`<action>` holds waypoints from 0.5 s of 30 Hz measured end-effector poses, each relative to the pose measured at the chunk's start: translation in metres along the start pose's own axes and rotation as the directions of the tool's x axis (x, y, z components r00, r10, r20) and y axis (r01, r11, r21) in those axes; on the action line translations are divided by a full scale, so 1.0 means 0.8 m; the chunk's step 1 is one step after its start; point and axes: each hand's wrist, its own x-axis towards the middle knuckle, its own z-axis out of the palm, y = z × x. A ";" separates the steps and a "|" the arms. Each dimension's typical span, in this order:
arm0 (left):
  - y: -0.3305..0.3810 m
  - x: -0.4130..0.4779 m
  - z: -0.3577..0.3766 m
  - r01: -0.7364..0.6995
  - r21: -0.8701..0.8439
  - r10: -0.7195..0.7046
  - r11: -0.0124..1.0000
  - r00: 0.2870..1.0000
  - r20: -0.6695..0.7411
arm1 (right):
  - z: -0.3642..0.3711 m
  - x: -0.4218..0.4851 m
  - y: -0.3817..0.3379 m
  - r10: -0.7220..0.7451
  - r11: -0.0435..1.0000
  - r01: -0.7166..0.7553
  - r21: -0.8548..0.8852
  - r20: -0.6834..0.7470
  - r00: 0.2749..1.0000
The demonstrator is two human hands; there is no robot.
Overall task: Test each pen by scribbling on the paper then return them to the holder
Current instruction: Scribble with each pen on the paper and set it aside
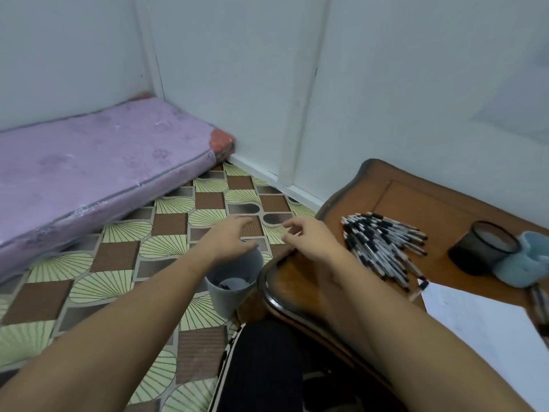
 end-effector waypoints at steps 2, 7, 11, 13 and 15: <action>0.027 0.001 0.005 -0.068 -0.005 0.068 0.998 0.998 -0.006 | -0.013 -0.024 0.020 0.019 0.999 -0.016 0.051 -0.048 0.999; 0.103 -0.001 0.033 -0.229 0.021 0.229 0.973 0.973 0.011 | -0.049 -0.088 0.079 0.090 0.996 -0.085 0.035 -0.182 0.979; 0.164 -0.013 0.063 -0.328 0.008 0.327 0.945 0.945 0.025 | -0.085 -0.144 0.129 0.184 0.983 -0.178 0.043 -0.261 0.948; 0.190 -0.021 0.080 -0.380 -0.002 0.379 0.925 0.924 0.045 | -0.100 -0.168 0.151 0.224 0.975 -0.219 0.049 -0.267 0.937; 0.210 -0.028 0.096 -0.422 -0.010 0.422 0.906 0.905 0.058 | -0.108 -0.187 0.170 0.244 0.967 -0.254 -0.010 -0.233 0.941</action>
